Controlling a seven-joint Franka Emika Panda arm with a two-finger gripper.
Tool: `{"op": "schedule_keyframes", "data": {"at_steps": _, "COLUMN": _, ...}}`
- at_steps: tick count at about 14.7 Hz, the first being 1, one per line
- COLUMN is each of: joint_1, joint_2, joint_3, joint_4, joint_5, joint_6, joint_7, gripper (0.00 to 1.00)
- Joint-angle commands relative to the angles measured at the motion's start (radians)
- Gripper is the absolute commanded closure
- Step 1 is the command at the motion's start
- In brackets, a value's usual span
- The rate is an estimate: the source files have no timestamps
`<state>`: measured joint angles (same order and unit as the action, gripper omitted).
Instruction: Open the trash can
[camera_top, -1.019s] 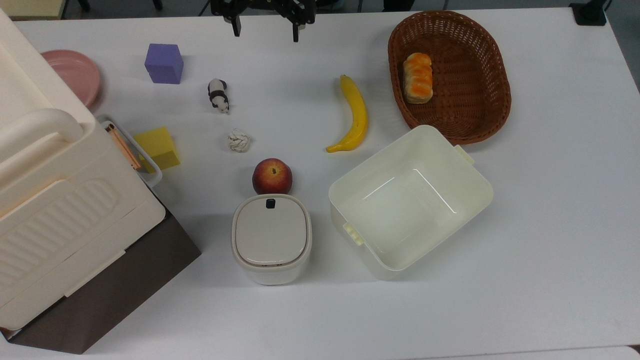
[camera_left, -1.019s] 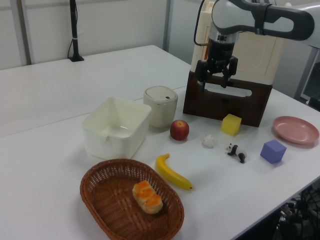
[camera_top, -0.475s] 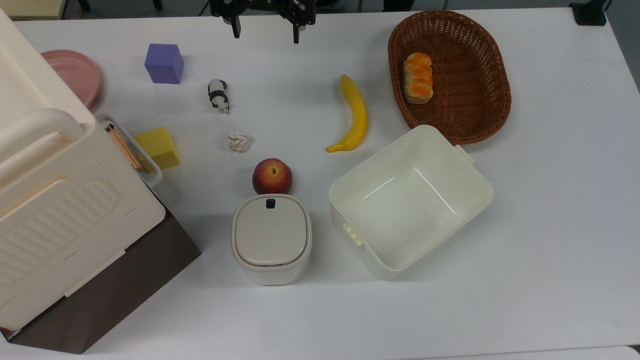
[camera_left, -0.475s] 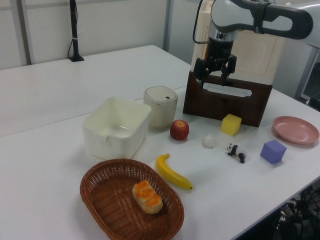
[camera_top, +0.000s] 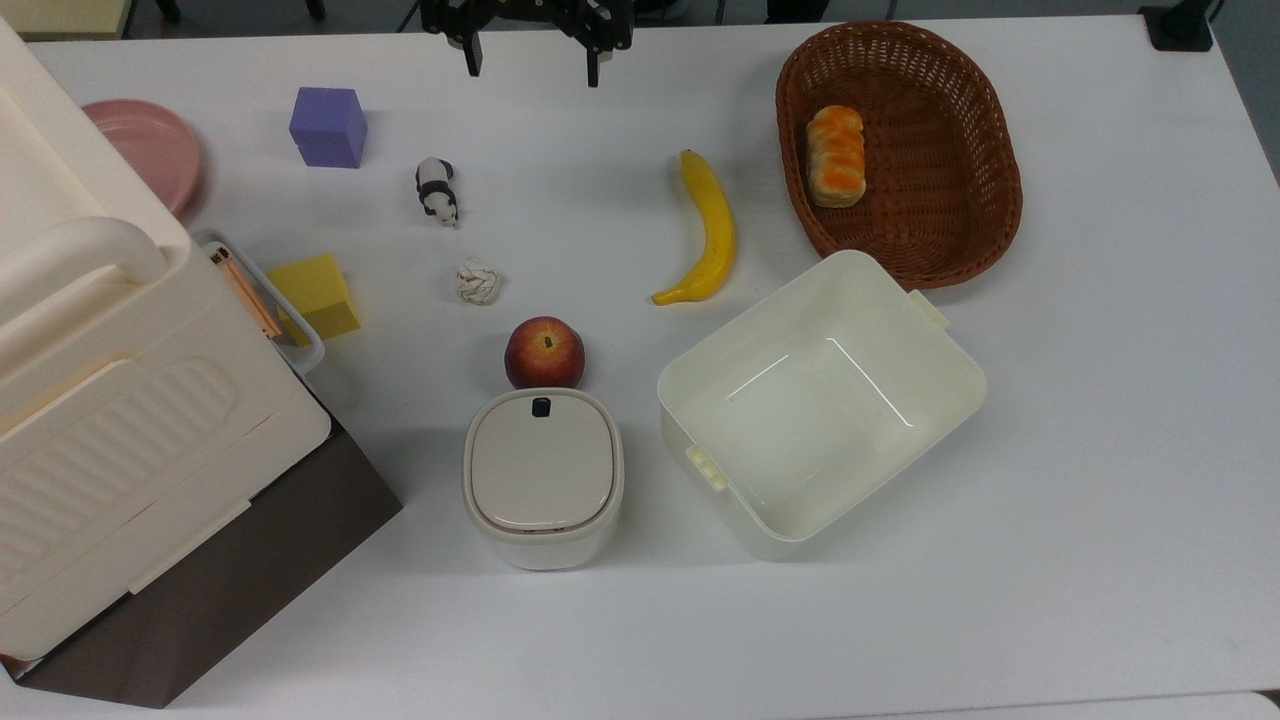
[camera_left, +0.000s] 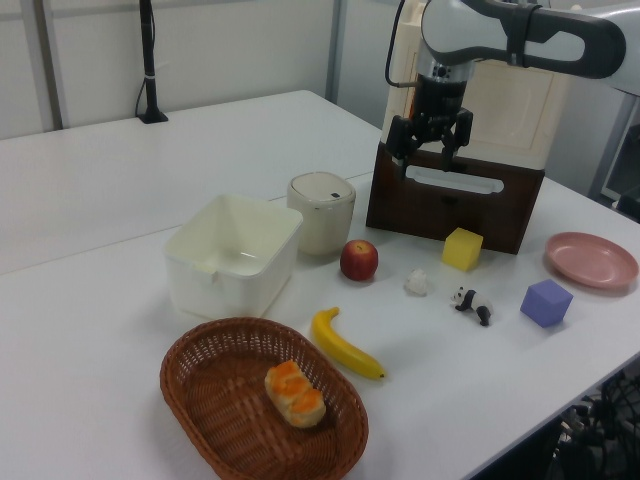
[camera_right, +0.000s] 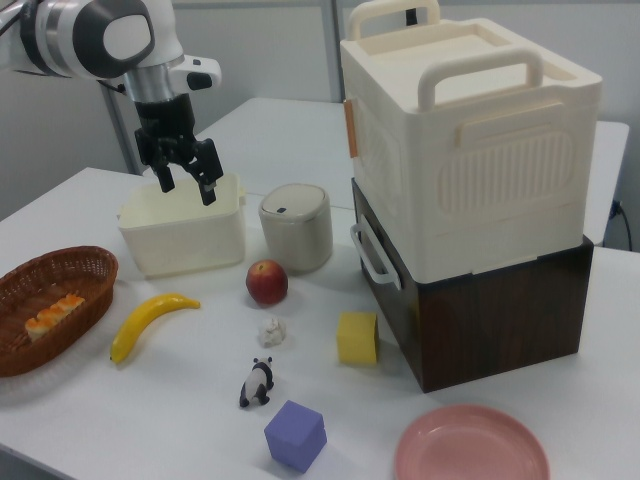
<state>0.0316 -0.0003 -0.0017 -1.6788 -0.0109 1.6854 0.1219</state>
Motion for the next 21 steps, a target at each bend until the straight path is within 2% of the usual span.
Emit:
{"op": "schedule_keyframes", "data": {"at_steps": 1, "joint_1": 0.016, "joint_2": 0.002, "joint_3": -0.012, "joint_4": 0.018, "joint_5": 0.022, "joint_6": -0.027, "joint_7": -0.021, "gripper": 0.0}}
{"op": "schedule_keyframes", "data": {"at_steps": 18, "joint_1": 0.018, "joint_2": 0.006, "joint_3": -0.012, "joint_4": 0.004, "joint_5": 0.017, "joint_6": -0.012, "joint_7": -0.028, "gripper": 0.0}}
{"op": "schedule_keyframes", "data": {"at_steps": 19, "joint_1": 0.018, "joint_2": 0.006, "joint_3": -0.012, "joint_4": 0.004, "joint_5": 0.014, "joint_6": -0.012, "joint_7": -0.028, "gripper": 0.16}}
{"op": "schedule_keyframes", "data": {"at_steps": 20, "joint_1": 0.016, "joint_2": 0.006, "joint_3": -0.012, "joint_4": 0.004, "joint_5": 0.018, "joint_6": -0.012, "joint_7": -0.028, "gripper": 0.46}}
{"op": "schedule_keyframes", "data": {"at_steps": 21, "joint_1": 0.016, "joint_2": 0.006, "joint_3": -0.012, "joint_4": 0.002, "joint_5": 0.019, "joint_6": -0.012, "joint_7": -0.028, "gripper": 0.66}}
